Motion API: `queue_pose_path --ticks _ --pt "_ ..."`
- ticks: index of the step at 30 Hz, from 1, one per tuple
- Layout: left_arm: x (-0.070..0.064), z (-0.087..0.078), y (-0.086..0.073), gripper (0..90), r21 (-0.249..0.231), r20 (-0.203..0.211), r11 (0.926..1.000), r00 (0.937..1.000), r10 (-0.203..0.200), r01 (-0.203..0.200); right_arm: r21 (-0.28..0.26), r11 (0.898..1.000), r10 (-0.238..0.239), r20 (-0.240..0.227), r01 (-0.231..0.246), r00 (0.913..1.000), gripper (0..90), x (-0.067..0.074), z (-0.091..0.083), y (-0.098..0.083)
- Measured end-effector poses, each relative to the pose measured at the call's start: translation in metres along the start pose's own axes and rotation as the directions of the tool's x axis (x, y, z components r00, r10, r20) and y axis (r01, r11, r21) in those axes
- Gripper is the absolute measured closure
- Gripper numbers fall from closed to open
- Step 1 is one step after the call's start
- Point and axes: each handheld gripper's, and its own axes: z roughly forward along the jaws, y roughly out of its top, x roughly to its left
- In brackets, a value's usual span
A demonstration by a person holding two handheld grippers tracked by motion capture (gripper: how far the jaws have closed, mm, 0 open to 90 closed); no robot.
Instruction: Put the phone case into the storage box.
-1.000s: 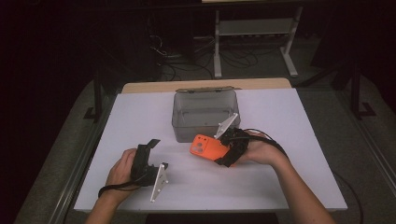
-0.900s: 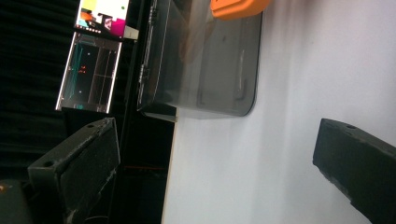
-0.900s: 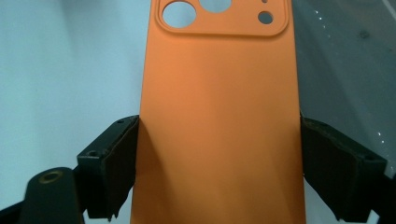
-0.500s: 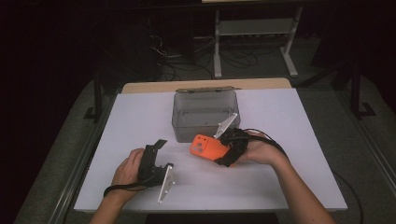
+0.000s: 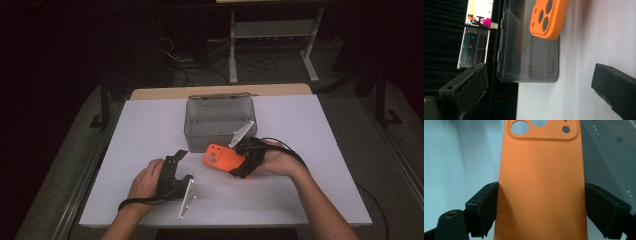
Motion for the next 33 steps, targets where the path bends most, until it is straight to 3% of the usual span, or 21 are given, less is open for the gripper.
queue_pose_path --ticks 33 --pt "-0.002 0.016 0.029 0.3 -0.020 -0.015 0.9981 0.9983 0.057 -0.057 -0.004 1.000 0.009 -0.016 -0.009 0.9998 15.8 0.001 0.003 0.014"
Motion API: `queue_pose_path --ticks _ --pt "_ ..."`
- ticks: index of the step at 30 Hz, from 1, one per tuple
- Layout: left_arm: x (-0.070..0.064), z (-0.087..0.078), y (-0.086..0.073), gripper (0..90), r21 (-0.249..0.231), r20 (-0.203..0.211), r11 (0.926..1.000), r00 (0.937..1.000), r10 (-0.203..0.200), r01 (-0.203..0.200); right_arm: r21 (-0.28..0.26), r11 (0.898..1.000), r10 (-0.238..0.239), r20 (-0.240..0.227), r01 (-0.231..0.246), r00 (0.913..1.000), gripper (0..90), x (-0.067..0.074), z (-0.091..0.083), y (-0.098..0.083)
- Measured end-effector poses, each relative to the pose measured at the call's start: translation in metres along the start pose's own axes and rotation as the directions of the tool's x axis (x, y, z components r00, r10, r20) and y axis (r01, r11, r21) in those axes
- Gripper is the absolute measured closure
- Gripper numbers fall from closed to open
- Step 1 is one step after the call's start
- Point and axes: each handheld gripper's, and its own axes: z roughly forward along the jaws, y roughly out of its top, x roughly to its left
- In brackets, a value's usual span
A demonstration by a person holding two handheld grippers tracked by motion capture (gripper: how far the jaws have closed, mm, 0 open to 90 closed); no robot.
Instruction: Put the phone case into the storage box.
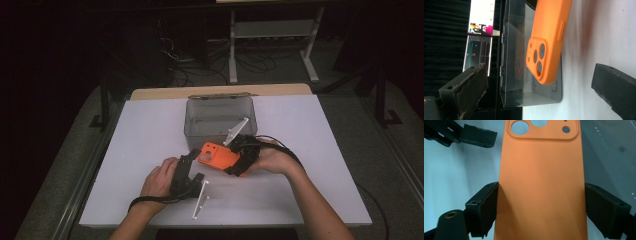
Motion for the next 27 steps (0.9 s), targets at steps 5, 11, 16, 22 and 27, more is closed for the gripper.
queue_pose_path --ticks 5,11,16,22,27 --pt "0.000 0.002 0.004 0.3 -0.008 -0.005 0.9999 1.0000 0.007 -0.007 0.001 1.000 -0.001 -0.001 0.001 1.0000 15.8 0.001 0.001 0.001" --pt "-0.002 0.005 0.010 0.3 -0.016 -0.008 0.9998 0.9999 0.011 -0.011 0.000 1.000 -0.005 -0.002 0.005 1.0000 15.8 0.001 0.002 0.001" --pt "-0.002 0.008 0.015 0.3 -0.013 -0.009 0.9997 0.9997 0.022 -0.022 -0.002 1.000 -0.005 -0.002 0.005 1.0000 15.8 0.001 0.001 0.001" --pt "-0.002 0.012 0.018 0.3 -0.006 -0.010 0.9995 0.9995 0.030 -0.030 -0.002 1.000 -0.006 -0.002 0.006 1.0000 15.8 0.001 0.001 0.001" --pt "-0.002 0.017 0.021 0.3 0.001 -0.005 0.9986 0.9986 0.053 -0.053 -0.003 1.000 -0.002 -0.004 0.002 1.0000 15.8 0.001 0.002 0.001"
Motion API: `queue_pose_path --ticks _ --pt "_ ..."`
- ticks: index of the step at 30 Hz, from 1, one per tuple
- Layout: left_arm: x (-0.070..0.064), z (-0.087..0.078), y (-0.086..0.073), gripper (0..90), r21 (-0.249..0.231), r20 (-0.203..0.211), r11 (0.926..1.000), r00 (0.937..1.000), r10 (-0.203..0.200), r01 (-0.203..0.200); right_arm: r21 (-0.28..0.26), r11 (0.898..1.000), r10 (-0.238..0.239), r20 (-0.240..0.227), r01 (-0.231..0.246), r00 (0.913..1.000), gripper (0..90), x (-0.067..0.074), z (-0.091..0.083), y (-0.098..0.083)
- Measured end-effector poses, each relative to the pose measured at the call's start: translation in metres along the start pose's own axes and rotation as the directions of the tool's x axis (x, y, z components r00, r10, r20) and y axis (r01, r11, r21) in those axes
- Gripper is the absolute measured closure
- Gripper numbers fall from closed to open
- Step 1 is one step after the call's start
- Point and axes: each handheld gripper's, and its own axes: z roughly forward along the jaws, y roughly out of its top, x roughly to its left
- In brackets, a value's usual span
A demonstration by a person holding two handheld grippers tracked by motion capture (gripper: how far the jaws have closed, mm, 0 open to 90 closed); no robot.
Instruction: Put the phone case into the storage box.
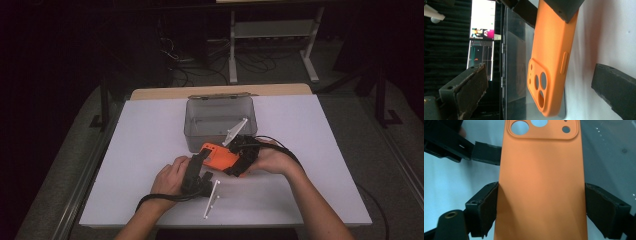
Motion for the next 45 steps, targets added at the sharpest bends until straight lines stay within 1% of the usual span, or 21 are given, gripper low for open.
queue_pose_path --ticks 2,10,17,19,22,28,32,35,36,37,38,40,42,45 --pt "0.000 0.002 0.002 0.3 -0.003 -0.005 1.0000 1.0000 0.005 -0.005 0.002 1.000 0.000 -0.001 0.000 1.0000 15.8 0.000 0.000 0.000" --pt "0.001 0.002 0.004 0.4 0.001 -0.024 1.0000 0.9997 0.000 0.000 0.004 1.000 -0.005 -0.002 0.005 1.0000 15.8 0.000 0.001 0.001" --pt "-0.002 0.004 0.005 0.7 0.003 -0.027 0.9999 0.9995 0.017 -0.017 0.007 1.000 -0.011 -0.001 0.011 0.9999 15.8 0.002 0.003 0.002" --pt "-0.003 0.004 0.005 3.8 -0.001 -0.034 0.9998 0.9992 0.021 -0.021 0.008 1.000 -0.013 -0.002 0.013 0.9999 15.8 0.002 0.003 0.002" --pt "-0.003 0.004 0.006 5.0 -0.001 -0.042 0.9997 0.9988 0.024 -0.024 0.004 1.000 -0.015 -0.001 0.015 0.9999 15.8 0.003 0.002 0.002" --pt "-0.006 0.006 0.008 7.4 -0.009 -0.042 0.9997 0.9988 0.023 -0.024 0.001 1.000 -0.016 0.000 0.016 0.9999 15.8 0.004 0.001 0.003" --pt "-0.006 0.006 0.008 11.6 -0.018 -0.063 0.9995 0.9978 0.023 -0.024 -0.003 1.000 -0.016 0.000 0.016 0.9999 15.8 0.004 0.001 0.003" --pt "-0.006 0.006 0.008 13.7 -0.026 -0.069 0.9995 0.9975 0.017 -0.018 -0.007 1.000 -0.017 0.000 0.017 0.9999 15.8 0.004 0.000 0.003" --pt "-0.007 0.008 0.008 13.9 -0.029 -0.066 0.9995 0.9978 0.010 -0.012 -0.007 1.000 -0.017 0.001 0.017 0.9998 15.8 0.004 0.000 0.003" --pt "-0.008 0.009 0.008 14.0 -0.043 -0.069 0.9991 0.9976 -0.004 0.001 -0.007 1.000 -0.017 0.001 0.017 0.9999 15.8 0.004 -0.001 0.003" --pt "-0.007 0.008 0.008 14.2 -0.015 -0.063 0.9994 0.9975 0.030 -0.031 -0.008 1.000 -0.017 0.001 0.017 0.9999 15.8 0.004 -0.001 0.003" --pt "-0.008 0.008 0.008 15.1 -0.014 -0.067 0.9994 0.9972 0.031 -0.032 -0.009 1.000 -0.016 0.000 0.016 0.9999 15.8 0.004 -0.002 0.004" --pt "-0.008 0.008 0.008 19.0 -0.017 -0.074 0.9993 0.9967 0.032 -0.033 -0.009 1.000 -0.019 -0.001 0.019 0.9998 15.8 0.005 -0.002 0.004" --pt "-0.008 0.007 0.008 21.4 -0.013 -0.075 0.9994 0.9967 0.032 -0.033 -0.009 1.000 -0.019 -0.001 0.019 0.9998 15.8 0.005 -0.002 0.004"
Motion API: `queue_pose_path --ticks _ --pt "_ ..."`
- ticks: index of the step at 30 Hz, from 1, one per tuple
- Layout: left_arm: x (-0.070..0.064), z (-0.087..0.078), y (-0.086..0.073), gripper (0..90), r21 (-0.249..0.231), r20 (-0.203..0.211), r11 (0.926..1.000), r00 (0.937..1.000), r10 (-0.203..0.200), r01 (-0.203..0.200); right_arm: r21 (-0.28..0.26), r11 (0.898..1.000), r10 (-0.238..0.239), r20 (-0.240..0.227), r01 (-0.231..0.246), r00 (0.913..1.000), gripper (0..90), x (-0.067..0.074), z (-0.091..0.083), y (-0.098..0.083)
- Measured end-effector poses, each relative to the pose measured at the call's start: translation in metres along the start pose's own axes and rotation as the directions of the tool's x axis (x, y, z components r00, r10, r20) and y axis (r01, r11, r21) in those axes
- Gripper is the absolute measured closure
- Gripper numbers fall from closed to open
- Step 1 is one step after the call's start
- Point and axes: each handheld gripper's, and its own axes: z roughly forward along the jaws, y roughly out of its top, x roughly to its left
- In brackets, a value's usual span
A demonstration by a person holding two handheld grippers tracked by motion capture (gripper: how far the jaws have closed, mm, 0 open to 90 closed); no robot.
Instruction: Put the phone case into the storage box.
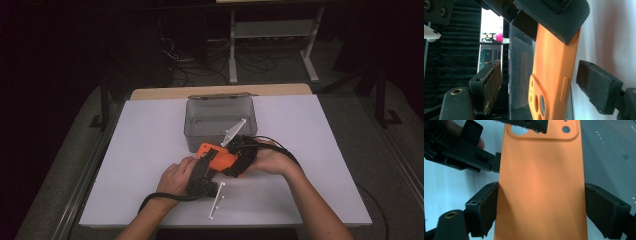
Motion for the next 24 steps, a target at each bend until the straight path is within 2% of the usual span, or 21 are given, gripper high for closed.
queue_pose_path --ticks 11,12,24 --pt "-0.0022 -0.0009 0.0025 29.5 -0.015 -0.013 0.9998 0.9998 0.016 -0.016 -0.001 1.000 0.004 0.002 -0.004 1.0000 15.8 0.0001 -0.0006 0.0001" --pt "-0.0038 0.0006 0.0027 30.6 -0.040 -0.021 0.9992 0.9998 -0.007 0.006 -0.002 1.000 0.005 0.003 -0.005 1.0000 15.8 0.0001 -0.0005 0.0002" --pt "-0.0036 -0.0010 0.0053 38.5 -0.019 -0.015 0.9996 0.9997 0.020 -0.020 -0.003 1.000 0.013 0.001 -0.013 0.9999 15.8 0.0002 0.0005 0.0008"
